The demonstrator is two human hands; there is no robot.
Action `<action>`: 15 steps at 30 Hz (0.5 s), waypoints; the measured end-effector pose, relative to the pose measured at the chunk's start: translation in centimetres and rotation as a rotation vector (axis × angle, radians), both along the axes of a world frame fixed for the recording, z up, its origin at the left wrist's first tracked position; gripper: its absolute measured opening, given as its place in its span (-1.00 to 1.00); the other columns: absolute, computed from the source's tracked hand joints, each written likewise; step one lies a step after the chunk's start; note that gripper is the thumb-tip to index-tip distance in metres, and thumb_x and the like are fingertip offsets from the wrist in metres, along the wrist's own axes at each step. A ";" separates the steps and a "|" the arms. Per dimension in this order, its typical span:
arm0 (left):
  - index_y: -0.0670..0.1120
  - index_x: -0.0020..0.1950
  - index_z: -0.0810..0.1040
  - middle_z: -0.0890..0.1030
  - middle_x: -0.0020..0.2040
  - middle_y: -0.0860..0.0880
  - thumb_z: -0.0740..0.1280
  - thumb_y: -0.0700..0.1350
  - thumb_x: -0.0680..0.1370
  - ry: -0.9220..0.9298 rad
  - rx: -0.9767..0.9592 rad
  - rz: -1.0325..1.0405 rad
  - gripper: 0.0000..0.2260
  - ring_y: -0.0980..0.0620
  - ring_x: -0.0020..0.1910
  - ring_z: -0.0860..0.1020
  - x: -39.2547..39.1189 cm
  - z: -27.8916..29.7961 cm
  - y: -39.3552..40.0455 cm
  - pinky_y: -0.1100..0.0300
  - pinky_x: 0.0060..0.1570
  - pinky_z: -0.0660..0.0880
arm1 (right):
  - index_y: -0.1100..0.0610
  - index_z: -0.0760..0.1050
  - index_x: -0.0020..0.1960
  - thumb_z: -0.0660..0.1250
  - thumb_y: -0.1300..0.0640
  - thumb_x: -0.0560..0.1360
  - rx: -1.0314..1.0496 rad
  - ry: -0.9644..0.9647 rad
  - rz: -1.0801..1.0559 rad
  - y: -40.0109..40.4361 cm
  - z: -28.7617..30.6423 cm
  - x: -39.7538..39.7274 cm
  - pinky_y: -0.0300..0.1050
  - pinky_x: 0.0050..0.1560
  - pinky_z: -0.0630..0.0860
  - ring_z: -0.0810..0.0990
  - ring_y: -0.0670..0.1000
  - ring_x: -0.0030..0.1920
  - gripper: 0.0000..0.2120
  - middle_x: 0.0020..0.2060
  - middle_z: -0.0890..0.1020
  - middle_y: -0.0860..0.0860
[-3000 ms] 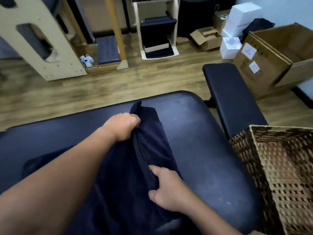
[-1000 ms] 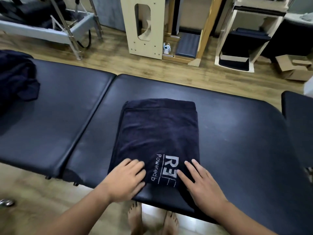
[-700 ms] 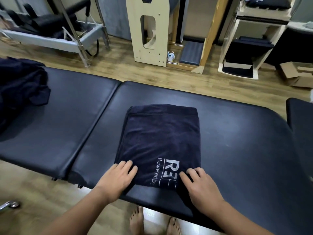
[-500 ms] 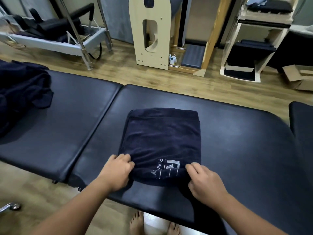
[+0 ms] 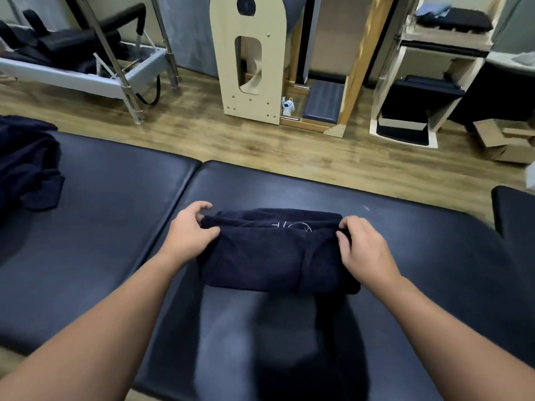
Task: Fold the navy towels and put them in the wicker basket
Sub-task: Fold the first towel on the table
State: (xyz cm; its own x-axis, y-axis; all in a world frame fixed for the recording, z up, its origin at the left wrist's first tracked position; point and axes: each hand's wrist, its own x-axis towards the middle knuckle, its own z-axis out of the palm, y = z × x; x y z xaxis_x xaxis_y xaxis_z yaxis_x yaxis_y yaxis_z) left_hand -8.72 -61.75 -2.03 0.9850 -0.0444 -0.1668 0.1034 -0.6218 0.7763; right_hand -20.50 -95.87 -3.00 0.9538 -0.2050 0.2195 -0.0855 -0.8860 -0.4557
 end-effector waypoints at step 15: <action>-0.08 -0.12 0.47 0.52 -0.13 -0.07 0.31 0.09 0.61 -0.361 0.497 -0.150 -0.73 -0.18 -0.15 0.53 6.3 -4.2 -3.6 -0.06 -0.14 0.45 | 0.10 0.36 -0.07 0.34 -0.01 0.60 -0.034 0.324 -0.338 -2.2 -5.2 11.5 0.04 -0.14 0.45 0.48 0.16 -0.04 -0.77 -0.03 0.44 0.07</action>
